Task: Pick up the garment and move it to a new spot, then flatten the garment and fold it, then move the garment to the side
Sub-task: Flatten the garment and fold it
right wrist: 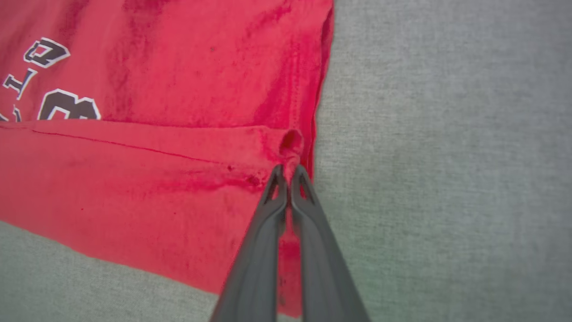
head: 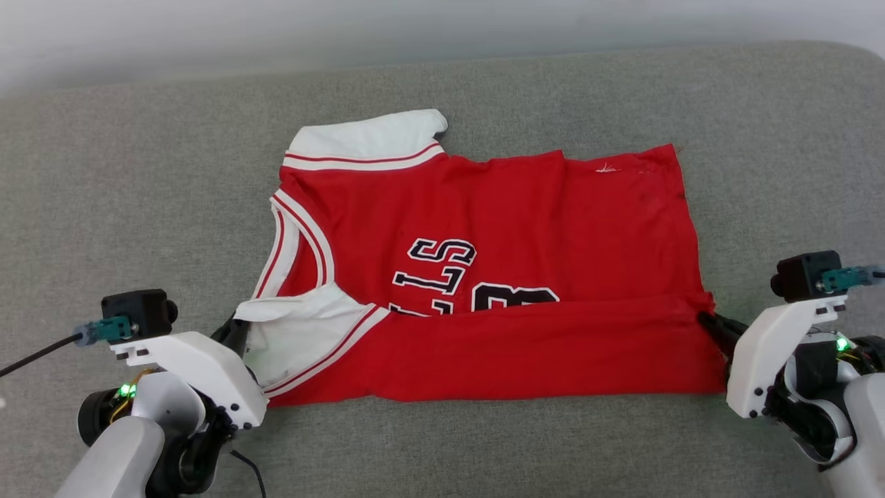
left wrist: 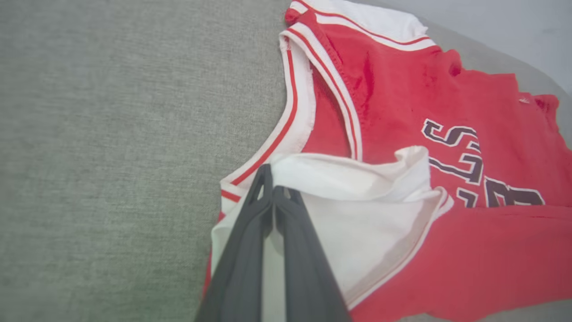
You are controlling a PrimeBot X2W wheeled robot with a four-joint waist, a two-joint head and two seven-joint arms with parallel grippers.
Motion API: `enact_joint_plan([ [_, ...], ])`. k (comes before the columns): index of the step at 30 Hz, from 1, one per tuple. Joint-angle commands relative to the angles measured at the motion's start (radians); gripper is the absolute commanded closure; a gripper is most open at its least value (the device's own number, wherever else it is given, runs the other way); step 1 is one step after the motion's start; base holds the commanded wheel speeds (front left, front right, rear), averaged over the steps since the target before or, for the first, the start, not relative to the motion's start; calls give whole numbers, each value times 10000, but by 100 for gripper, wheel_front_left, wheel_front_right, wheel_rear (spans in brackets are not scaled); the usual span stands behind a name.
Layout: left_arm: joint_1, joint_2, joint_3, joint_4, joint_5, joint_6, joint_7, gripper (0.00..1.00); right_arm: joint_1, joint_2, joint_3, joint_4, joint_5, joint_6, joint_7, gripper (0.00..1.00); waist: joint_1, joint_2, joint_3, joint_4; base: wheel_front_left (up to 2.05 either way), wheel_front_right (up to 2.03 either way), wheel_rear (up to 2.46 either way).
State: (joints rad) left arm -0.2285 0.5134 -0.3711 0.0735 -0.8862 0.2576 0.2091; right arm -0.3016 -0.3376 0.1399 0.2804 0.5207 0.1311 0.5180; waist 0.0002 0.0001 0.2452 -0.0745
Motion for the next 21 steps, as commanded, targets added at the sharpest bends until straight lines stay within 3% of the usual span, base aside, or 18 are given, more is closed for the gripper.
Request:
enact_joint_plan([
  [1, -209, -67, -25, 269, -68, -134, 41, 100, -236, 41, 140, 169, 27, -7, -92, 100, -2, -1, 194, -62, 0, 0, 0],
  [2, -329, -115, -94, 507, -81, -276, 59, 100, -341, 34, 287, 327, 31, -7, -182, 99, -2, -1, 245, -69, 0, 0, 0],
  [4, -520, -233, -209, 995, -184, -579, 115, 100, -498, -2, 584, 663, 89, -7, -351, 60, -2, -1, 294, -76, 0, 0, 0],
  [5, -622, -267, -239, 1203, -192, -698, 66, 73, -547, -25, 757, 818, 145, -7, -434, 0, -2, -1, 310, -76, 0, 0, 0],
  [6, -706, -343, -239, 1411, -240, -804, -5, 35, -580, -9, 876, 960, 271, -7, -522, 0, -2, -1, 313, -71, 0, 0, 0],
  [7, -763, -425, -255, 1576, -267, -898, -34, 9, -613, -55, 989, 1072, 280, -7, -625, 0, -2, -1, 304, -63, 0, 0, 0],
  [8, -813, -490, -256, 1737, -303, -961, -105, 0, -631, -137, 1104, 1154, 272, -9, -777, 0, -2, -1, 280, -47, 0, 0, 0],
  [14, -867, -627, -83, 2358, -503, -1257, -485, 0, -482, -395, 1421, 1179, 112, -7, -2384, 0, -2, -1, -107, -37, 0, 0, 0],
  [16, -833, -596, -15, 2400, -569, -1355, -554, 0, -344, -196, 1357, 1156, 143, -7, -3175, 0, -2, -1, -305, -67, 0, 0, 0],
  [21, -645, -227, 4, 2127, -500, -1307, -363, 0, -41, -198, 1296, 932, -818, -7, -5184, 0, -2, -1, -961, -184, 0, 0, 0],
])
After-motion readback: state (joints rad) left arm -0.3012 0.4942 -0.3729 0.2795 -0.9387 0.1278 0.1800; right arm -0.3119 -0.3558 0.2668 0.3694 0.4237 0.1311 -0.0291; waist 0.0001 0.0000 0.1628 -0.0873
